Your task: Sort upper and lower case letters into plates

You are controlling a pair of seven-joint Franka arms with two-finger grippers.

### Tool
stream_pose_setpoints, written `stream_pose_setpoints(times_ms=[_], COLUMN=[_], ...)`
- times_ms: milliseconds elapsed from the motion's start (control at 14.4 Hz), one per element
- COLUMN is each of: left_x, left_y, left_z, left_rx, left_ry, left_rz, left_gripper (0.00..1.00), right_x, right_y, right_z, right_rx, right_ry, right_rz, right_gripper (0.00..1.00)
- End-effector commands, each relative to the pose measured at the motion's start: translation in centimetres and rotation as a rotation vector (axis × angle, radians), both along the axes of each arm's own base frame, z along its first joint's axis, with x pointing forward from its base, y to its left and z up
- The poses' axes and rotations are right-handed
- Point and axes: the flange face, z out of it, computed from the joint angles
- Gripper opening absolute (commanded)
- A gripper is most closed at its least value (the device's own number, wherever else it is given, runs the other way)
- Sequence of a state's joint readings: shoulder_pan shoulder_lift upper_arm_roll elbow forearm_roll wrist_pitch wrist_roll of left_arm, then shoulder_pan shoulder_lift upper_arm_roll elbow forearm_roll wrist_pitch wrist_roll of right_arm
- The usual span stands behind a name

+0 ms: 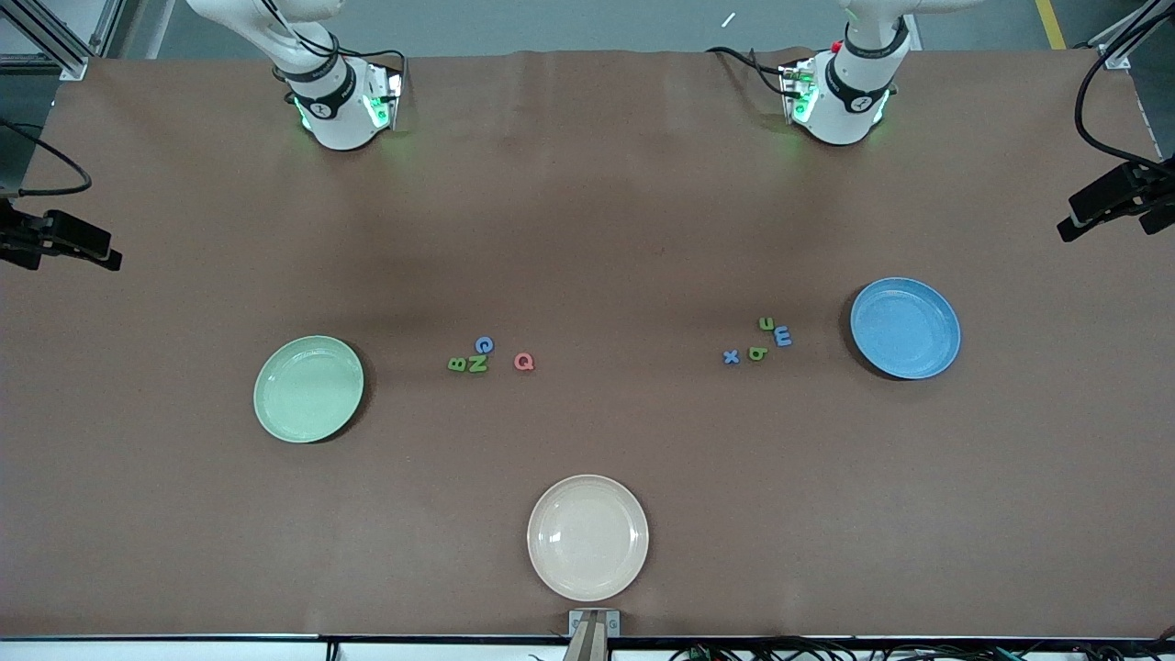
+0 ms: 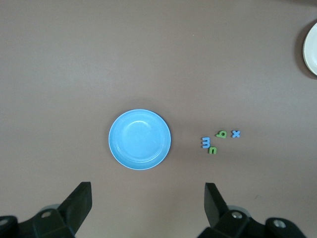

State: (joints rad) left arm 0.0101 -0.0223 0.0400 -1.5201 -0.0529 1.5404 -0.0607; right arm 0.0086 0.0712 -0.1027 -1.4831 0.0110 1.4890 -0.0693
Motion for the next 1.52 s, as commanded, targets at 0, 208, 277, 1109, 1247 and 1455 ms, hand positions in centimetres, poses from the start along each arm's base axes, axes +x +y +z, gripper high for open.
stream_pose_setpoints(times_ms=[0, 208, 277, 1109, 1247, 1455], left_x=[-0.7, -0.8, -0.8, 2.6, 2.1, 0.4], left_y=[0.1, 0.1, 0.2, -8.9, -12.5, -15.5], left_z=[0.4, 0.5, 0.6, -12.8, -18.0, -24.5], left_rx=[0.004, 0.004, 0.006, -0.035, -0.026, -0.016], left_ry=[-0.014, -0.013, -0.014, 0.165, 0.138, 0.137], left_rz=[-0.006, -0.007, -0.007, -0.056, 0.004, 0.034], left_gripper=[1.00, 1.00, 1.00, 1.00, 1.00, 1.00], right_x=[-1.9, -2.2, -2.4, -3.8, -4.4, -5.1], right_y=[0.0, -0.2, -0.2, 0.1, 0.3, 0.3], right_z=[0.4, 0.6, 0.5, 0.7, 1.2, 1.7], right_rx=[0.015, 0.016, 0.017, 0.021, 0.023, 0.023], right_ry=[-0.028, -0.028, -0.031, -0.045, -0.039, -0.044], right_rz=[0.000, -0.005, -0.005, 0.001, 0.006, 0.009], right_gripper=[1.00, 1.00, 1.00, 1.00, 1.00, 1.00])
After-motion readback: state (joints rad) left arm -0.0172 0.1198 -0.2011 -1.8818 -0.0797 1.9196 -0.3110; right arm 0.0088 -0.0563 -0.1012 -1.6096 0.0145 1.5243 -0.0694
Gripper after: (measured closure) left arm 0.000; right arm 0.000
